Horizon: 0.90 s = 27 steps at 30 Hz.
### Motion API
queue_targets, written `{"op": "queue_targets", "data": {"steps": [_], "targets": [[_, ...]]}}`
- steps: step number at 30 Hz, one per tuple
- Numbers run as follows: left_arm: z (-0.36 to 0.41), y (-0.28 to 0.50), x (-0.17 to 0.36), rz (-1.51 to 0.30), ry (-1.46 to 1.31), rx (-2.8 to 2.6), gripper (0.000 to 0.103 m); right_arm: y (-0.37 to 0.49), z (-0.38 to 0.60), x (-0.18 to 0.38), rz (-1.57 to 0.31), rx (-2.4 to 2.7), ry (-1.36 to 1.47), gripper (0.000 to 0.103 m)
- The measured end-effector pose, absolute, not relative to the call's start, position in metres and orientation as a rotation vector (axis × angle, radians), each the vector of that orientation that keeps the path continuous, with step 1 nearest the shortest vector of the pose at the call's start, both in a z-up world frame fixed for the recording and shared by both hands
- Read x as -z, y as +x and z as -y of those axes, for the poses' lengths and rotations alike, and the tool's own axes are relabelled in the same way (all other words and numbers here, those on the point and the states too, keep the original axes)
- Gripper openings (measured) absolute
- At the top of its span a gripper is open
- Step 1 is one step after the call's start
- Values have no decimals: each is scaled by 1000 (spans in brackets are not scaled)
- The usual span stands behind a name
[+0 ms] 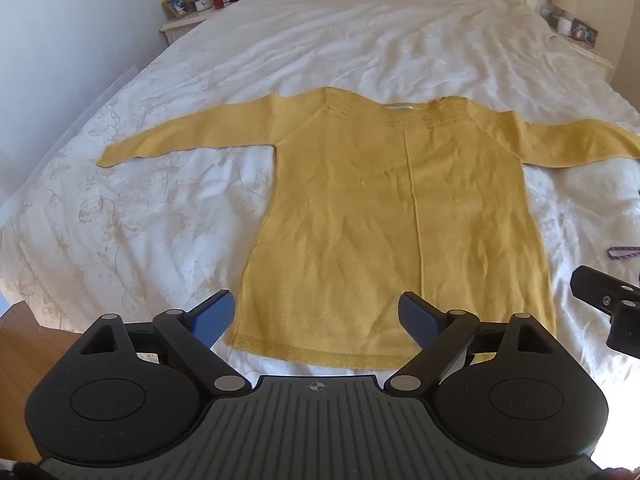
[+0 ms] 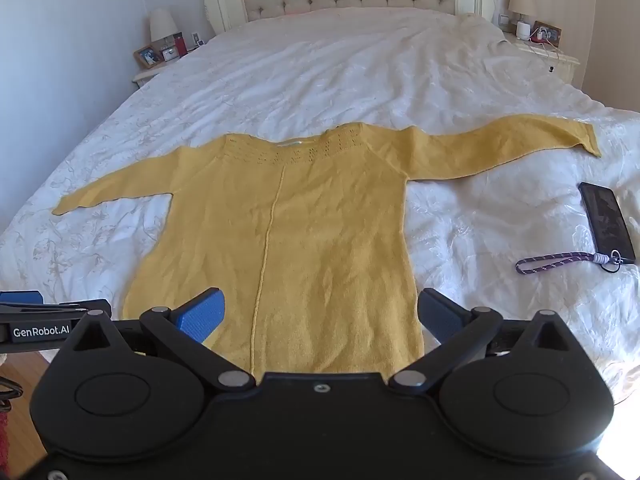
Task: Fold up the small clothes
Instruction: 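Move both tools over the spread yellow sweater toward a sleeve cuff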
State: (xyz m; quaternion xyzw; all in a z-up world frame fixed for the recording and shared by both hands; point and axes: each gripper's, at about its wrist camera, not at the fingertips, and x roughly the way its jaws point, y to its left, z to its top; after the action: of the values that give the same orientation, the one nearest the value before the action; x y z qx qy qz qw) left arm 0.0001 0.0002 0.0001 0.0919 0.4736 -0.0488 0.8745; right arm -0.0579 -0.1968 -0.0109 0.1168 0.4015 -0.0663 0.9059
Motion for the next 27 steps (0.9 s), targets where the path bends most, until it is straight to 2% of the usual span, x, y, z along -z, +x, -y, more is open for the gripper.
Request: {"op": "queue_targets", "data": {"steps": [27], "targets": [[-7,1,5,-1000,196,83,90,-52,193,18,-871,129,247,102]]}}
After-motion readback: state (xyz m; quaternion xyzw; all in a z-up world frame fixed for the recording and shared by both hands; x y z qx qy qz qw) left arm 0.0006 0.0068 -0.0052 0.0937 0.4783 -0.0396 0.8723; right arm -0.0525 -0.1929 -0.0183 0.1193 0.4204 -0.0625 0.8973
